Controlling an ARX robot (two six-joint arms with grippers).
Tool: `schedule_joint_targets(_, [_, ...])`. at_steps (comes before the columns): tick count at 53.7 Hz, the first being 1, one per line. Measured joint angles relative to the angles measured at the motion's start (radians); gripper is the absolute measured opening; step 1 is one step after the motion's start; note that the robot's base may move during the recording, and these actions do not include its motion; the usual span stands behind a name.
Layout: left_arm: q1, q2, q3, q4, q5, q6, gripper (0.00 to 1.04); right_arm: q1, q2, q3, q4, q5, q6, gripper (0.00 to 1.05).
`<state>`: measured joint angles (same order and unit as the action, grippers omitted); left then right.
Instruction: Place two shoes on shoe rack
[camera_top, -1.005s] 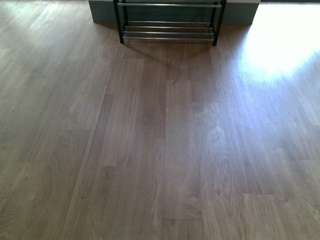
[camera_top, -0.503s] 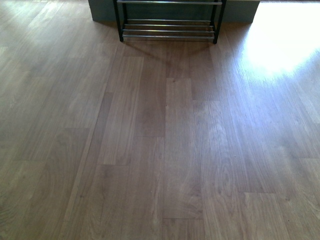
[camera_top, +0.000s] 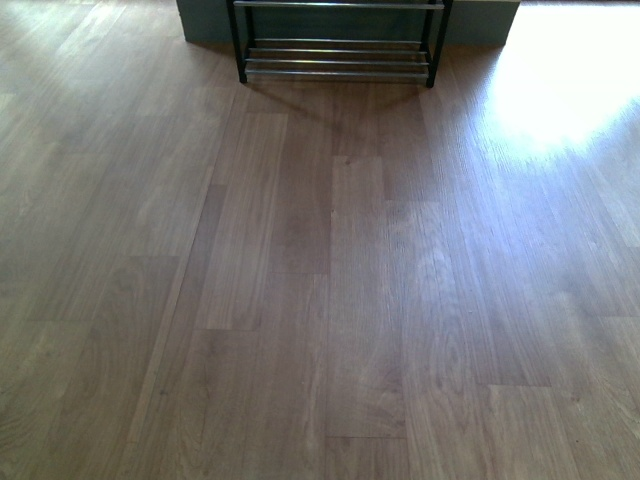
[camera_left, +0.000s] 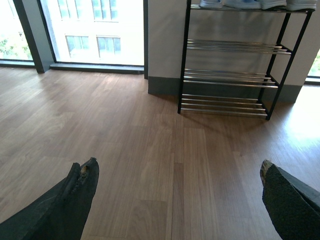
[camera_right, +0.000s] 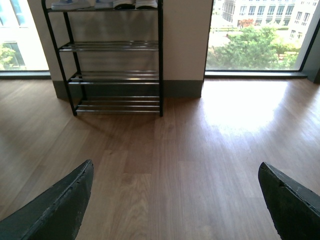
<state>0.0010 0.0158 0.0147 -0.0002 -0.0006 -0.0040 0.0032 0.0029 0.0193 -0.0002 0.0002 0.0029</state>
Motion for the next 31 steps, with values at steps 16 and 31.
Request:
schedule_joint_targets(16, [0.0,0.0,0.0,0.0,0.0,0.0,0.95,0.0,0.0,0.0,0.0,0.0,0.0,0.96])
schedule_joint_targets(31, [0.0,0.0,0.0,0.0,0.0,0.0,0.95,0.0,0.0,0.0,0.0,0.0,0.0,0.96])
